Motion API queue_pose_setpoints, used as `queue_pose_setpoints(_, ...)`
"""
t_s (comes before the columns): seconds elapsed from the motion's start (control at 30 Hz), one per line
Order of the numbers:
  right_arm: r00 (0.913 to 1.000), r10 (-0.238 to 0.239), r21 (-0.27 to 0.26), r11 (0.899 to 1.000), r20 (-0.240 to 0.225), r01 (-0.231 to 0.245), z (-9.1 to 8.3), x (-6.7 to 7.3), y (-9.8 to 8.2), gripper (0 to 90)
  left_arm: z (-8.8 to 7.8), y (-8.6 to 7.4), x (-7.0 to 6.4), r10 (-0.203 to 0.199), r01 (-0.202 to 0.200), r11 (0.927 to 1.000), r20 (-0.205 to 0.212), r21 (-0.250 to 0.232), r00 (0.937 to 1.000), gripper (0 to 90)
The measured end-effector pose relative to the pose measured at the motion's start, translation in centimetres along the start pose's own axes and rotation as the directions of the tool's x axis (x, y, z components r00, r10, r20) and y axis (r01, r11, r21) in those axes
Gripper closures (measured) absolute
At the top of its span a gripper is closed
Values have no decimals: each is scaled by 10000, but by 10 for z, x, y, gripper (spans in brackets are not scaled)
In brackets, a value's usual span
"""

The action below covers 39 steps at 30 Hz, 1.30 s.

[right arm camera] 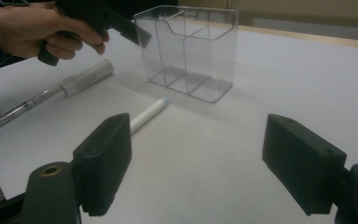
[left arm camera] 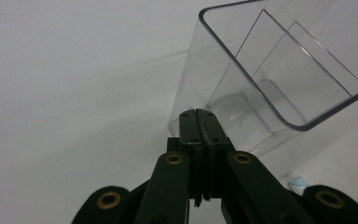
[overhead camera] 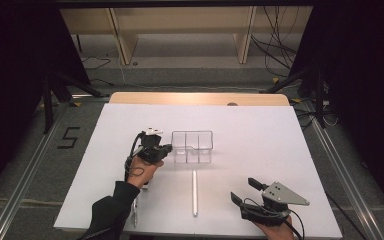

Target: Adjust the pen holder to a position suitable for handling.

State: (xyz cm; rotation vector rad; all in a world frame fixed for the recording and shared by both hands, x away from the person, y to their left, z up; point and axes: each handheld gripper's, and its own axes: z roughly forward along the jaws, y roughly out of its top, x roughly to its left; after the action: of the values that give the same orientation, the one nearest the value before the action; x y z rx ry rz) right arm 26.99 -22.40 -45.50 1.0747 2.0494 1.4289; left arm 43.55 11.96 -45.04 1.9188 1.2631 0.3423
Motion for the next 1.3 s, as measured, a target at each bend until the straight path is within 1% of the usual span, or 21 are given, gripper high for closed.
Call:
queue_pose_setpoints(0.3,10000,-15,35,10000,-11,15,0,0,0,247,5,2,-8,74,-74,10000,141,20,9999,891)
queue_pose_setpoints(0.53,10000,1,4,10000,-1,-1,1,0,0,247,8,4,-12,128,-130,9999,231,77,9997,891)
queue_pose_setpoints(0.6,10000,-4,8,10000,-1,4,1,0,0,247,9,4,-14,81,-82,10000,258,47,9996,891)
queue_pose_setpoints(0.67,10000,-3,4,10000,3,3,0,0,0,247,9,4,-14,173,-174,9998,251,61,9995,891)
queue_pose_setpoints(0.77,10000,-8,14,10000,0,8,0,0,0,247,10,5,-15,126,-127,9999,248,16,9996,891)
queue_pose_setpoints(1.0,10000,-21,0,10000,7,21,0,-1,0,247,10,4,-14,112,-112,9999,233,-8,9997,885)
queue_pose_setpoints(1.1,10000,25,-15,10000,40,-25,-1,-1,0,247,7,4,-11,1,0,10000,172,-59,9999,854)
queue_pose_setpoints(1.2,10000,28,-23,10000,50,-28,-1,-2,-1,247,4,4,-9,14,-13,10000,145,-67,9999,830)
queue_pose_setpoints(1.27,10000,-4,16,10000,53,4,-1,-2,-1,247,0,4,-4,-110,112,9998,123,-139,9999,809)
queue_pose_setpoints(1.3,10000,-10,14,10000,43,10,-1,-2,-1,247,0,4,-4,-110,112,9998,123,-139,9999,792)
